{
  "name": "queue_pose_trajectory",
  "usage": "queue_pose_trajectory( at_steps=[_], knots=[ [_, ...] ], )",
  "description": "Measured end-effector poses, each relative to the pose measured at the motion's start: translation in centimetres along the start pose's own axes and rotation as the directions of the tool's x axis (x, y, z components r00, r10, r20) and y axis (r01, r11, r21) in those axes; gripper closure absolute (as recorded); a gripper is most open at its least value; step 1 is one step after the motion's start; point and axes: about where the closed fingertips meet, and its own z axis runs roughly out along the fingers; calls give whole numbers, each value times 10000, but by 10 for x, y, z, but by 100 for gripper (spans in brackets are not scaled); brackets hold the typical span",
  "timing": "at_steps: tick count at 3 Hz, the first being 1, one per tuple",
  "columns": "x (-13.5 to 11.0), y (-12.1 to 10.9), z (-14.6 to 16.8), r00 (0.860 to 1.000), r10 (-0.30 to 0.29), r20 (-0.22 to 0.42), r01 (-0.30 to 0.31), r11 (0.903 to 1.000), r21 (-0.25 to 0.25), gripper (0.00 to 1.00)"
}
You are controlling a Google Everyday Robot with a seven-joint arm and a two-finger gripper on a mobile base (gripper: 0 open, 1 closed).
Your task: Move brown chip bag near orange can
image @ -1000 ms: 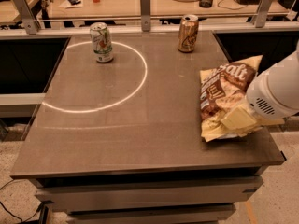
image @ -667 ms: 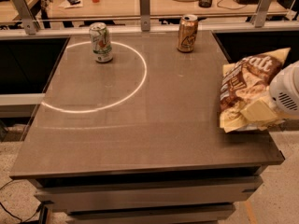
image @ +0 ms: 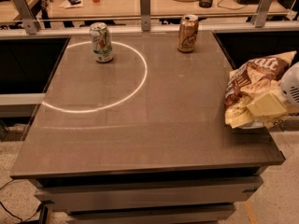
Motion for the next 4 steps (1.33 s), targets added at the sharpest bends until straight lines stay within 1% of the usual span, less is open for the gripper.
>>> queue_pose_trajectory(
  at_steps=[1, 2, 3, 4],
  knots=[
    [-20, 3, 2, 9973, 339, 654, -351, 9992, 168, 100],
    [-51, 3, 9, 9861, 651, 1528, -720, 9966, 398, 100],
    [-69, 2, 25, 9772, 876, 1931, -1008, 9931, 592, 100],
    [-83, -1, 51, 9705, 1195, 2094, -1362, 9884, 672, 100]
  ],
)
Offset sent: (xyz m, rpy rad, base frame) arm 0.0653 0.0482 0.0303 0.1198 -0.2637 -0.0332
